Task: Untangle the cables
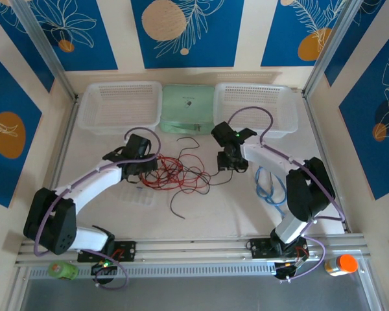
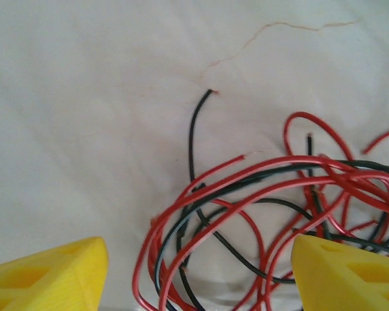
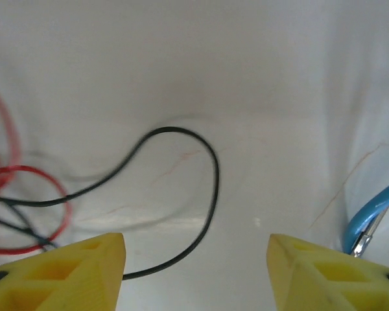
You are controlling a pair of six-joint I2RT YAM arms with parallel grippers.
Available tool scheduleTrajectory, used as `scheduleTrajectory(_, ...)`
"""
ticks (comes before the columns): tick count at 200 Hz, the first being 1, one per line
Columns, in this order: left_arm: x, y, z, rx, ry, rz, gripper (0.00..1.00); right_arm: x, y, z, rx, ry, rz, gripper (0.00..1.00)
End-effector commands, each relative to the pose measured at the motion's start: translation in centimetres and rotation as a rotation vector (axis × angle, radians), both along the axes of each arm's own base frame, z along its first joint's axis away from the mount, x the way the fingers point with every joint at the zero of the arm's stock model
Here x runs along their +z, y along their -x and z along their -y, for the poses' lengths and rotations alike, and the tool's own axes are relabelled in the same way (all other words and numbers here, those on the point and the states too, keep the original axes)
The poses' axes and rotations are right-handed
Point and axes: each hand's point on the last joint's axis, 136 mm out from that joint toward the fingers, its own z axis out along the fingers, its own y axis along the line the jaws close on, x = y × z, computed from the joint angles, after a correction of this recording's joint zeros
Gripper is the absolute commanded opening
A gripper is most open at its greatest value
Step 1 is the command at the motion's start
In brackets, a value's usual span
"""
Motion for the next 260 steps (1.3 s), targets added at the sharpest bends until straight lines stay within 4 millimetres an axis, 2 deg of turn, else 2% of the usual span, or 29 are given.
scheduleTrajectory(1, 1.0, 1.2, 0.7, -0.062, -0.005, -0.058, 0.77, 4.5, 0.9, -2.2, 0.068, -0.061, 0.050, 0.68)
scheduleTrajectory(15, 0.7, 1.9, 0.3, -0.041, -0.015, -0.097, 0.78, 5.5, 1.4, -4.7, 0.120, -0.131, 0.056, 0.70)
scheduleTrajectory(28, -0.2, 2.5, -0.2, -0.018, -0.033, -0.138, 0.78, 5.2, 1.7, -7.5, 0.157, -0.220, 0.024, 0.71)
scheduleTrajectory(50, -2.1, 2.5, -0.8, 0.015, -0.061, -0.164, 0.78, 3.2, 1.2, -12.4, 0.209, -0.327, -0.038, 0.70)
scheduleTrajectory(73, -4.0, 1.2, -0.7, 0.026, -0.050, -0.166, 0.78, 0.3, -0.5, -15.7, 0.248, -0.302, -0.061, 0.70)
scheduleTrajectory(96, -6.3, -0.3, 0.2, 0.005, -0.030, -0.203, 0.77, -2.8, -1.8, -16.9, 0.262, -0.199, -0.091, 0.71)
scheduleTrajectory(120, -8.7, -1.3, 1.7, -0.027, 0.000, -0.249, 0.71, -5.5, -1.7, -17.7, 0.256, -0.160, -0.131, 0.71)
scheduleTrajectory(144, -9.8, -2.0, 2.4, -0.035, 0.022, -0.257, 0.63, -7.8, -1.8, -18.2, 0.229, -0.147, -0.147, 0.70)
scheduleTrajectory(174, -9.3, -2.3, 2.5, -0.036, 0.025, -0.236, 0.51, -9.5, -2.5, -17.6, 0.190, -0.099, -0.129, 0.63)
scheduleTrajectory(199, -8.4, -2.2, 1.7, -0.043, -0.026, -0.224, 0.42, -9.8, -2.7, -15.1, 0.168, 0.001, -0.106, 0.54)
scheduleTrajectory(219, -7.9, -2.1, 0.7, -0.046, -0.083, -0.220, 0.41, -9.5, -2.7, -11.7, 0.140, 0.109, -0.085, 0.50)
scheduleTrajectory(260, -8.1, -1.9, -0.3, -0.058, -0.148, -0.230, 0.41, -8.6, -0.7, -3.0, 0.058, 0.296, -0.082, 0.50)
